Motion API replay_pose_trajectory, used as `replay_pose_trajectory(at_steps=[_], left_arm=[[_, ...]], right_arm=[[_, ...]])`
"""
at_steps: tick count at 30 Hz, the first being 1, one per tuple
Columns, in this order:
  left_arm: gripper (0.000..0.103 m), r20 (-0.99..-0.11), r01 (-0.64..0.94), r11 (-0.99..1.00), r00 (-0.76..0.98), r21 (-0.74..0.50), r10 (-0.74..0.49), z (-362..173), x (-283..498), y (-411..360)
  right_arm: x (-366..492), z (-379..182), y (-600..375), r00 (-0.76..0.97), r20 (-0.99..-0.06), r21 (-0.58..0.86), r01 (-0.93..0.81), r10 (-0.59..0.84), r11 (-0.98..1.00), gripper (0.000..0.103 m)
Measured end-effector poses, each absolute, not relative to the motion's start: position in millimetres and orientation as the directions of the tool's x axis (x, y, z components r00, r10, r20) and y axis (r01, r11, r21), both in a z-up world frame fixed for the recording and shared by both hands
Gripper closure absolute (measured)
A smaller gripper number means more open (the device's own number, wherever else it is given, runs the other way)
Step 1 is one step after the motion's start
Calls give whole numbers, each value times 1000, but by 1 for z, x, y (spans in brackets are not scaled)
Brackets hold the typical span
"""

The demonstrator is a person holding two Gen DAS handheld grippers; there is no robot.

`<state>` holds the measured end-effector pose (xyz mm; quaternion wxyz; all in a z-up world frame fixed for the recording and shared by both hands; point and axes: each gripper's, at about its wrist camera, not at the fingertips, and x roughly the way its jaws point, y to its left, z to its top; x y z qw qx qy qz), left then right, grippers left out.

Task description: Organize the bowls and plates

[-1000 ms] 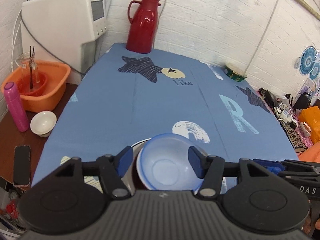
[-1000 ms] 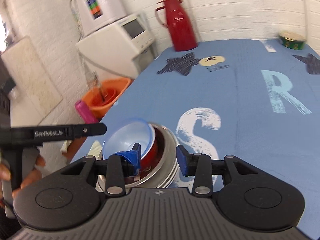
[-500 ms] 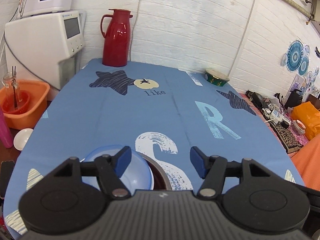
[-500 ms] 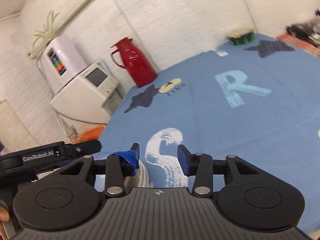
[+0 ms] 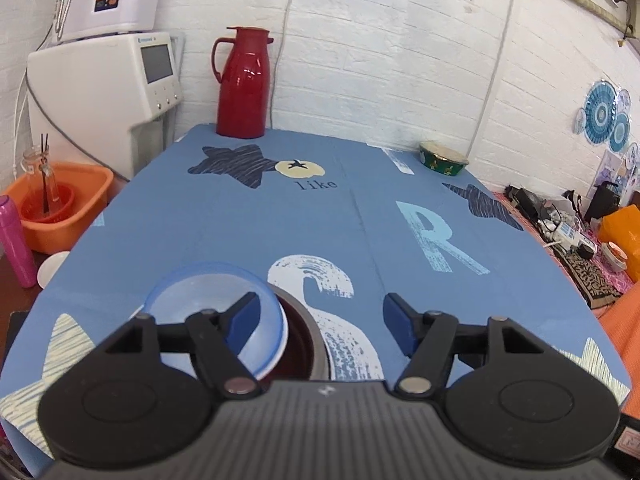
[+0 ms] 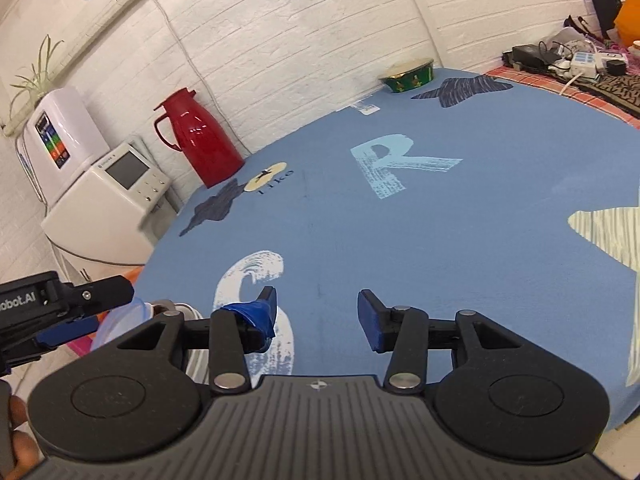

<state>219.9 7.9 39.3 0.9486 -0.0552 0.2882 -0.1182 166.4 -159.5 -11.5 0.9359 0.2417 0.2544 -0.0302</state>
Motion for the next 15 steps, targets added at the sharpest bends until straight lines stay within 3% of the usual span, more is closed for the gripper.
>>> replay_pose_trajectory(at_steps=[9,15], left_arm=[[37,-524,235,967,813,-101,-253,15,160,10],[37,-558,170,982,809,-79,-185,-9,122,32]], right_arm=[[120,-20,-154,856,-509,327,284,-85,902,71],[94,-35,-136,854,-519,337,231,-25,913,70]])
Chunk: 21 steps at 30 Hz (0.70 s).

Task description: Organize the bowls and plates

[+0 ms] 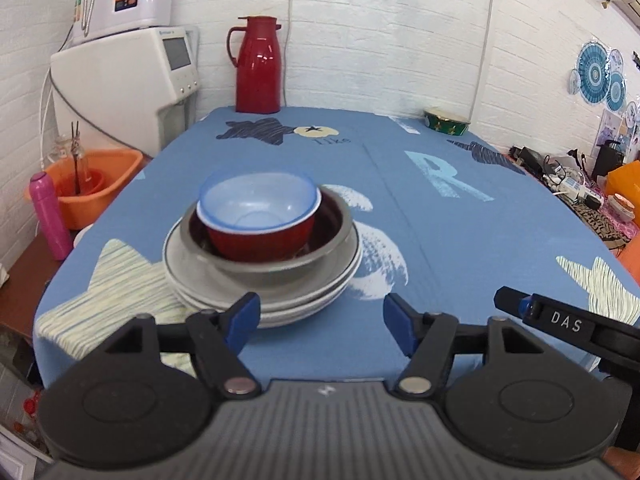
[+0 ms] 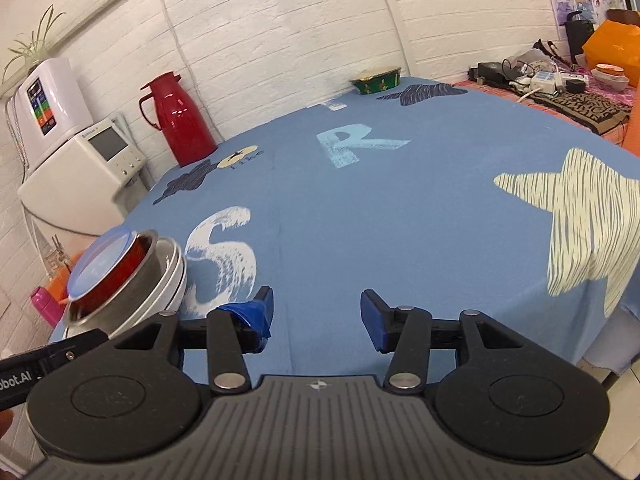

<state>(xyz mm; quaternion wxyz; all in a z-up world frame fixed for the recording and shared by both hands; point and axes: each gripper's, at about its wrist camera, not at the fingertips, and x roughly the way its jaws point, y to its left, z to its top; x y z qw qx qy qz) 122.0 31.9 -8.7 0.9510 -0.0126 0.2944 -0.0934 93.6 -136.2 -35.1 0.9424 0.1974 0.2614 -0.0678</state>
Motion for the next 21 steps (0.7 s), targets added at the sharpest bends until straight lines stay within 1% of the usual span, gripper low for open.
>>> replay_pose_trajectory(at_steps=[4,7,14,21], left_arm=[[37,-543,173,983,821,-52,-174,-16,92,36],[37,-528,186,982,832,-22,-170,-15,72,35],[37,-448,183,982,882,49,-142,-1,39,33],[37,-449,177,982,884,63,-130,-4,32,31]], right_arm=[[68,-36,-121,863,-505,332,179,15,926,69],[52,-30,-113,872,-489,303,169,1,938,68],[24,-16,-106,906,-422,272,157,-29,949,67],[20,-23,-105,905,-424,280,135,-4,951,65]])
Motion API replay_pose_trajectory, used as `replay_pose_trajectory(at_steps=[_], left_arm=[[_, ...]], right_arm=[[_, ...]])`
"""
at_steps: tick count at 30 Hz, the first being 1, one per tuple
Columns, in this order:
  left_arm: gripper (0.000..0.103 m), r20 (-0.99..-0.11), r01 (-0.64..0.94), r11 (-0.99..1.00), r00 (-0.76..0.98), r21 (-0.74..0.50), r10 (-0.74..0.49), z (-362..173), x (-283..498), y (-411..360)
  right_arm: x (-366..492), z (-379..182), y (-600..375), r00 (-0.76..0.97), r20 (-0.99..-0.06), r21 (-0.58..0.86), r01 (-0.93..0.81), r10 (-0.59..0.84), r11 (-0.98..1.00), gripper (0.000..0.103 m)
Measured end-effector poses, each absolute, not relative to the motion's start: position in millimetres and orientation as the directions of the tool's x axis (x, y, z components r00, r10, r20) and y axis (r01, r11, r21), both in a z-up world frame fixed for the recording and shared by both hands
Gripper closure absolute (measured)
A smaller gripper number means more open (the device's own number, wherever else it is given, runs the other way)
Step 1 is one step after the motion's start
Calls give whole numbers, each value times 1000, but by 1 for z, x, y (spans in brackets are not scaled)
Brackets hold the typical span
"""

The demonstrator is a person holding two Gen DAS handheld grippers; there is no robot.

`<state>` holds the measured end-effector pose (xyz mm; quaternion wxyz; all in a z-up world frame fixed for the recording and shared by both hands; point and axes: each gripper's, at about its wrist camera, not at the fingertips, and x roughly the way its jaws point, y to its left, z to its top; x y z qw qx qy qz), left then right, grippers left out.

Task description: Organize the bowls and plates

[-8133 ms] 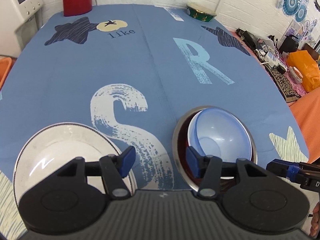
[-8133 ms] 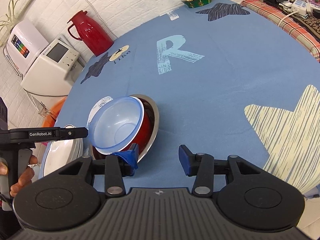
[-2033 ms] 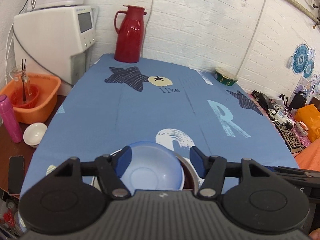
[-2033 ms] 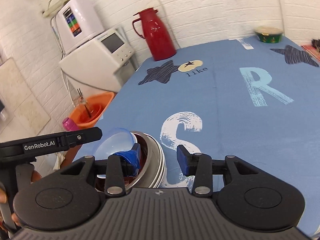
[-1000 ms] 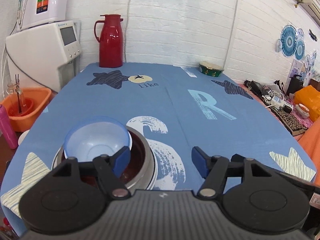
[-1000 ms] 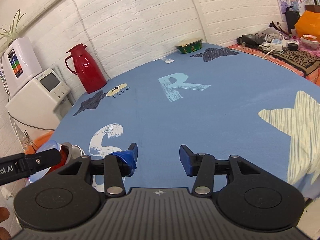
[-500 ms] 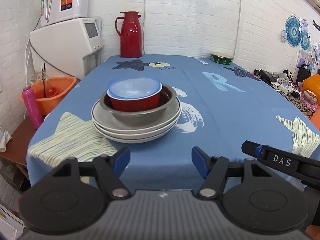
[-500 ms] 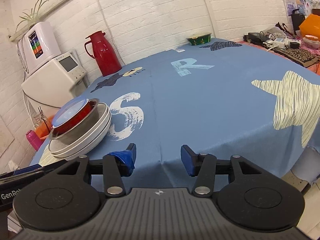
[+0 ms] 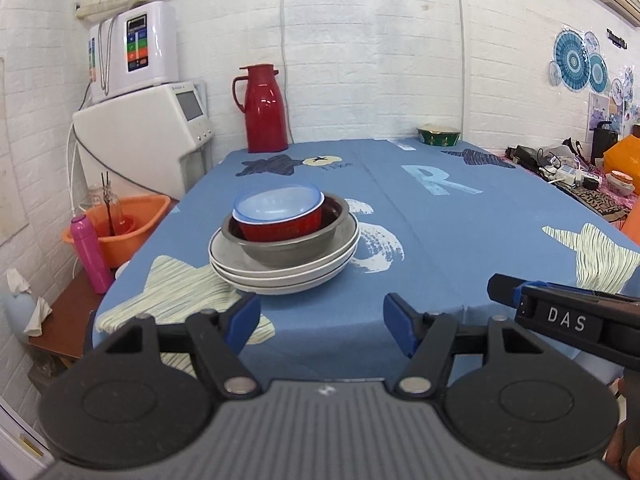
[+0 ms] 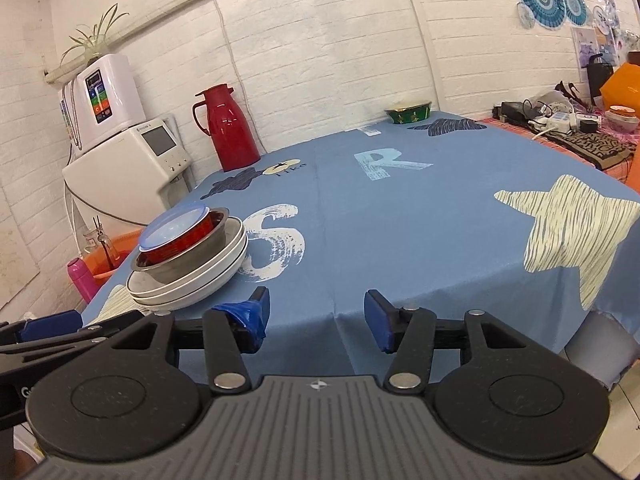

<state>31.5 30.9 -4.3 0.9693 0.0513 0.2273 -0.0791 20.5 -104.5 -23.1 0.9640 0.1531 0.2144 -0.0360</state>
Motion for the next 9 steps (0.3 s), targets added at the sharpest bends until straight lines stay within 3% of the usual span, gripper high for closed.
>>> replay_pose_trajectory(at_steps=[9], left_arm=[[37,-410,162,984,904,70,-119,-4,24,33]], right_arm=[[17,-26,-103,905,-425,294,135,3,946,63]])
